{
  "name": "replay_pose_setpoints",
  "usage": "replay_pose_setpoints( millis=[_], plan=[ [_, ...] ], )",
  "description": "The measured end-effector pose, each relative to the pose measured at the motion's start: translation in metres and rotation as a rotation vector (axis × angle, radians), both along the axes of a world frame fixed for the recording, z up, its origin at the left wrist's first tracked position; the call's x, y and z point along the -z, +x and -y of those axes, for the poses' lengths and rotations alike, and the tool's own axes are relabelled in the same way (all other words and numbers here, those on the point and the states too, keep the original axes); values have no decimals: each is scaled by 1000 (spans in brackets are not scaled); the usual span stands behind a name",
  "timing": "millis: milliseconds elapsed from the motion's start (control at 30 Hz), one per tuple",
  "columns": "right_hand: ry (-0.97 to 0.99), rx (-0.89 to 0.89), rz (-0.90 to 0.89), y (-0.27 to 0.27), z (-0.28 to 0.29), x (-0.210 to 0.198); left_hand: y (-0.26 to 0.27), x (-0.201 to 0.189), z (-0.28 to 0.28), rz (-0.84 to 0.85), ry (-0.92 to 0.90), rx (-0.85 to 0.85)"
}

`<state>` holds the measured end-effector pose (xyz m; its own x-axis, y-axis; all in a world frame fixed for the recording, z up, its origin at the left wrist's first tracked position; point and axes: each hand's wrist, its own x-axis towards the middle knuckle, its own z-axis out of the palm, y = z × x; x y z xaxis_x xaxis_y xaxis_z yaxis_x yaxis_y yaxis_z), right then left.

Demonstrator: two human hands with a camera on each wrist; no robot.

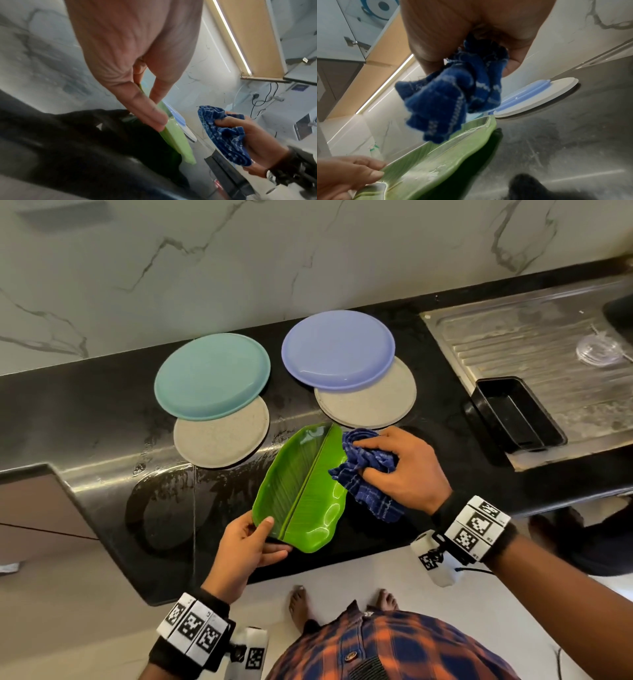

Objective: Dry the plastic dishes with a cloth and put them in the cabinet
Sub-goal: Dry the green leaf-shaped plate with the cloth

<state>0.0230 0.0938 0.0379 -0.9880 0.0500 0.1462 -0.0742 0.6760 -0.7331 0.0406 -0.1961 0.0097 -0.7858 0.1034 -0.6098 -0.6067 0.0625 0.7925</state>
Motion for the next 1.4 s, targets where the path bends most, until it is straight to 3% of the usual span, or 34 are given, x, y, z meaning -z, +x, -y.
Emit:
replay_pose_setpoints(
  millis=[133, 267, 333, 500, 667, 933, 1033, 1233, 1300, 1400],
  plan=[
    [85, -25, 60, -11, 9, 10, -9, 12, 13, -59, -220, 28],
    [136, -40, 101, -24, 21, 18, -11, 16, 24, -364, -795, 280],
    [170, -48, 131, -31, 27, 19, -11, 18, 24, -455, -894, 348],
    [259, -40, 238, -53, 50, 25, -7, 24, 11, -436, -872, 521],
    [426, -106, 325, -55, 88, 37, -10, 25, 2, -372, -916, 554],
    [528, -547, 262, -15, 130, 36, -16, 31, 6, -368, -729, 477],
    [564, -524, 303, -34, 118, 28, -16, 29, 5, -350, -731, 483],
    [647, -115, 313, -92, 61, 20, -12, 28, 5, -329, -749, 488],
    [615, -157, 317, -85, 73, 26, -14, 28, 5, -328, -754, 495],
    [491, -418, 271, -55, 110, 40, -15, 27, 4, -336, -751, 488]
  ],
)
